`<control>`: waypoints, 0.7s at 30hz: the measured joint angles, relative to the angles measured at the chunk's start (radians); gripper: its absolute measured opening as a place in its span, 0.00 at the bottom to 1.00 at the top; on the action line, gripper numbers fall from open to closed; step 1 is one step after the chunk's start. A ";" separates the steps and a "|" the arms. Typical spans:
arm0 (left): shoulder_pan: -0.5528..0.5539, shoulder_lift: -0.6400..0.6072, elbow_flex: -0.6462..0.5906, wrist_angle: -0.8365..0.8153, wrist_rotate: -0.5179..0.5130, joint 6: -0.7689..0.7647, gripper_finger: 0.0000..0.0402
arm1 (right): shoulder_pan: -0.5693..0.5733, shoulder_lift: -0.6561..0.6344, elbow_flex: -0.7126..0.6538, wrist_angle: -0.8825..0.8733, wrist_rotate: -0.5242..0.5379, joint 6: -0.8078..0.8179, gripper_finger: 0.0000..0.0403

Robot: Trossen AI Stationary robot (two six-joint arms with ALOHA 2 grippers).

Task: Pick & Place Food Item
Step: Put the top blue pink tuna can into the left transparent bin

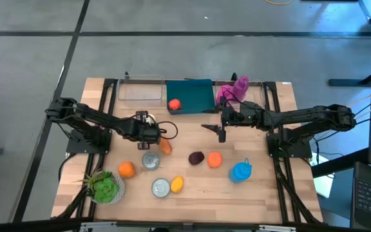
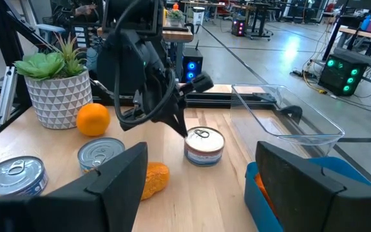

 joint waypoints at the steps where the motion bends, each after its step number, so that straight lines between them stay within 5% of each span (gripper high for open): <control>1: 0.000 0.000 0.014 -0.012 -0.010 0.001 0.00 | 0.000 0.000 0.000 0.000 0.000 0.000 0.72; 21: 0.006 -0.002 0.079 -0.097 -0.032 -0.062 0.04 | 0.000 0.000 0.000 0.000 0.000 -0.002 0.72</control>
